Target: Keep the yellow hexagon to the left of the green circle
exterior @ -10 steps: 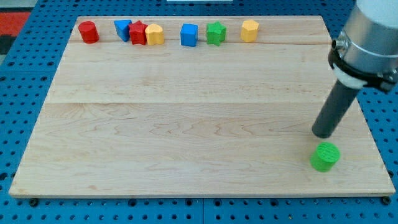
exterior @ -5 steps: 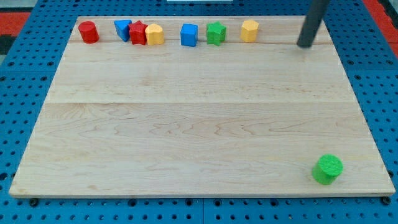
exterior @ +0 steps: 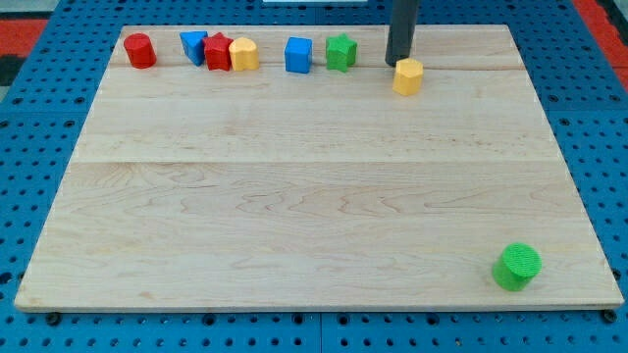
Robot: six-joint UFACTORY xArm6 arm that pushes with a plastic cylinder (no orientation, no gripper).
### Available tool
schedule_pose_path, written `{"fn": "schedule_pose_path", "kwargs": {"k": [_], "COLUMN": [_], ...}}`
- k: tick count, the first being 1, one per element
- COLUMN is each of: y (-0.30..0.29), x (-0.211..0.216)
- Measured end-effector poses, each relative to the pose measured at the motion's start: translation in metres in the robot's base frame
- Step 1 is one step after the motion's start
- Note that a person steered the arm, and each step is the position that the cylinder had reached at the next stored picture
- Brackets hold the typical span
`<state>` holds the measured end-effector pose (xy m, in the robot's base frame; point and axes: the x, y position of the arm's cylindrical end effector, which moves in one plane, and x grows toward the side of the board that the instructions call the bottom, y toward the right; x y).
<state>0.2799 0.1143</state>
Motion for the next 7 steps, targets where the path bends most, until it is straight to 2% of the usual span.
{"fn": "schedule_pose_path", "kwargs": {"k": [1, 3, 5, 7], "y": [0.005, 0.053, 0.047, 0.011], "x": [0.033, 0.084, 0.168, 0.227]}}
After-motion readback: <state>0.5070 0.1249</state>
